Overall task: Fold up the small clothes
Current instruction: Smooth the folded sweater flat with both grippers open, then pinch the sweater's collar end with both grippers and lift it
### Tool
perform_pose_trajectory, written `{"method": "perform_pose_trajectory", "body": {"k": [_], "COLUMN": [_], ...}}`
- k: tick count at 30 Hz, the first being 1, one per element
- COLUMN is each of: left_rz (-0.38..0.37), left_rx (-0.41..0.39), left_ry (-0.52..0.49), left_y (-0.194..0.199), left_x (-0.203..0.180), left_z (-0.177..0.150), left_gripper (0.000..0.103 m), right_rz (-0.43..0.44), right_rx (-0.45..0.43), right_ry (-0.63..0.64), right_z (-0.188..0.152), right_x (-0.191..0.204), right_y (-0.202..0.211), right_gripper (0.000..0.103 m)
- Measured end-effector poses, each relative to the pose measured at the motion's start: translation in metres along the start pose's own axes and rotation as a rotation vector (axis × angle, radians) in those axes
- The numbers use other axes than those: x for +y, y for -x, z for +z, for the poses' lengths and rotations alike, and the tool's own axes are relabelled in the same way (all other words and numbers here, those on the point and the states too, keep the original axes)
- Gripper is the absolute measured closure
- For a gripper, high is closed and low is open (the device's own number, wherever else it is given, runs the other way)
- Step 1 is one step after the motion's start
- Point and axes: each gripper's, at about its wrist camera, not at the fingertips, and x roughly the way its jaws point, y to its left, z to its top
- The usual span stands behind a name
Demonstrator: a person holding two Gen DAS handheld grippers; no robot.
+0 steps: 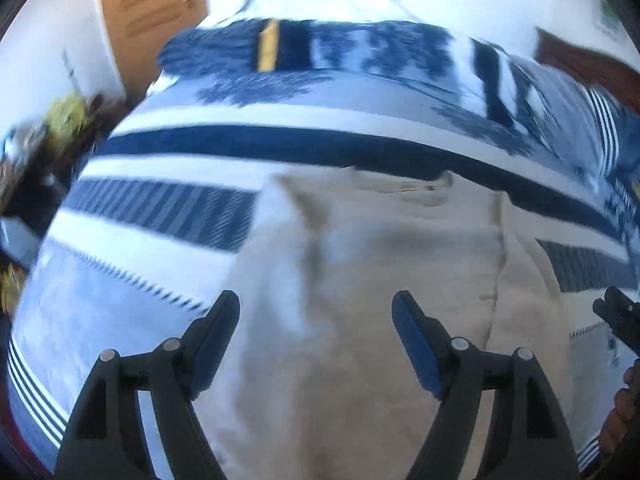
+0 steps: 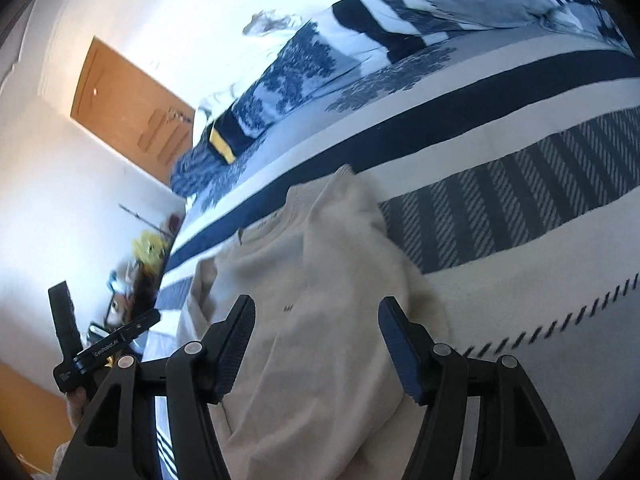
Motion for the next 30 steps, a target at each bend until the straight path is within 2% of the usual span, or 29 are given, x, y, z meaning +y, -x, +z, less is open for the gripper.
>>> {"method": "perform_pose_trajectory", "body": {"k": [4, 6, 9, 13, 18, 22, 25, 26, 27, 28, 29, 30], "left_rz": [-0.054, -0.118, -0.141, -0.107, -0.145, -0.151, -0.185, -0.186, -0.175, -0.141, -0.11, -0.121], "left_rx": [0.061, 0.108, 0.101, 0.106, 0.155, 0.17, 0.181, 0.184, 0.188, 0.197, 0.204, 0.216], "left_ry": [0.093, 0.122, 0.158, 0.162, 0.211, 0.222, 0.255, 0.256, 0.249, 0.233, 0.215, 0.219], "left_y": [-0.014, -0.033, -0.058, -0.097, -0.147, -0.168, -0.18, -0.182, -0.184, -0.185, -0.187, -0.188], "left_x": [0.044, 0.057, 0.07, 0.076, 0.087, 0.091, 0.091, 0.09, 0.087, 0.083, 0.078, 0.076], "left_z": [0.004, 0.01, 0.024, 0.045, 0.066, 0.075, 0.081, 0.082, 0.084, 0.085, 0.087, 0.088], "left_gripper": [0.025, 0.025, 0.025, 0.025, 0.025, 0.025, 0.026, 0.033, 0.049, 0.06, 0.083, 0.093], "right_rz": [-0.019, -0.014, -0.057, -0.094, -0.143, -0.19, -0.201, -0.21, -0.222, -0.234, -0.264, -0.275], "right_rx": [0.068, 0.136, 0.204, 0.214, 0.239, 0.267, 0.28, 0.276, 0.275, 0.283, 0.293, 0.294], "right_ry": [0.009, 0.021, 0.013, 0.061, 0.064, 0.066, 0.045, 0.052, 0.058, 0.061, 0.066, 0.07], "right_z": [0.015, 0.029, 0.051, 0.086, 0.118, 0.134, 0.138, 0.139, 0.139, 0.139, 0.137, 0.136], "right_x": [0.006, 0.006, -0.002, -0.004, -0.016, -0.027, -0.035, -0.034, -0.032, -0.031, -0.029, -0.026], "right_y": [-0.022, -0.042, -0.071, -0.1, -0.146, -0.175, -0.191, -0.193, -0.194, -0.196, -0.198, -0.198], "right_gripper": [0.032, 0.032, 0.032, 0.032, 0.032, 0.032, 0.044, 0.053, 0.067, 0.074, 0.086, 0.093]}}
